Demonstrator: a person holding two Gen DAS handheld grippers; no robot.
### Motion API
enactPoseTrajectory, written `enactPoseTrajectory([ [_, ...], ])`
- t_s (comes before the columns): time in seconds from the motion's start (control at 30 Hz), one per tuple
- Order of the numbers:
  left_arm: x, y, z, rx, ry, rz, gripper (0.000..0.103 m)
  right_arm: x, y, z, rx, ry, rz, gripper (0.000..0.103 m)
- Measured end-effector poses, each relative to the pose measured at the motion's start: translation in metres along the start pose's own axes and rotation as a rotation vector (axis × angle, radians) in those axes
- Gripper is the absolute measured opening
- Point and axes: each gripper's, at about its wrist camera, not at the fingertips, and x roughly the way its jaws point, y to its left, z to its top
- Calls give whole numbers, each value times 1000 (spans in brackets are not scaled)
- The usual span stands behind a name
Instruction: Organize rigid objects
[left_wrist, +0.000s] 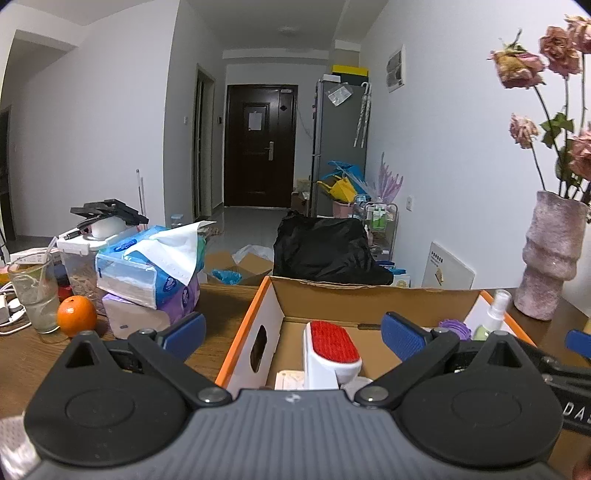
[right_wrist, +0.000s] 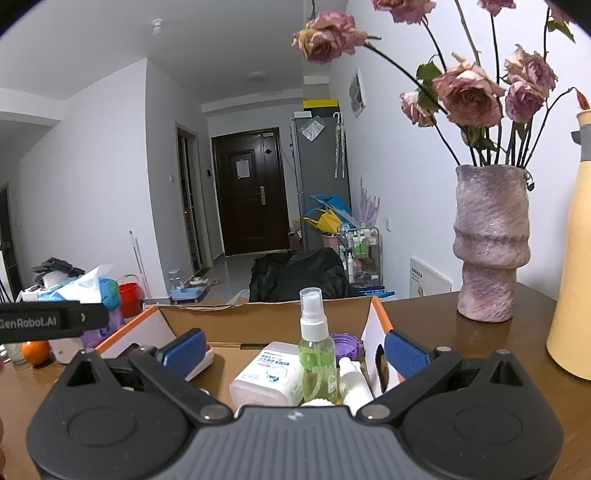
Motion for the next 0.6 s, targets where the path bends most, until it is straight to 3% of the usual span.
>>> enactPoseTrajectory([
  [0.6, -73, 12, -27, 2, 33, -42, 103, -92, -4, -6, -13, -58, 39, 103],
])
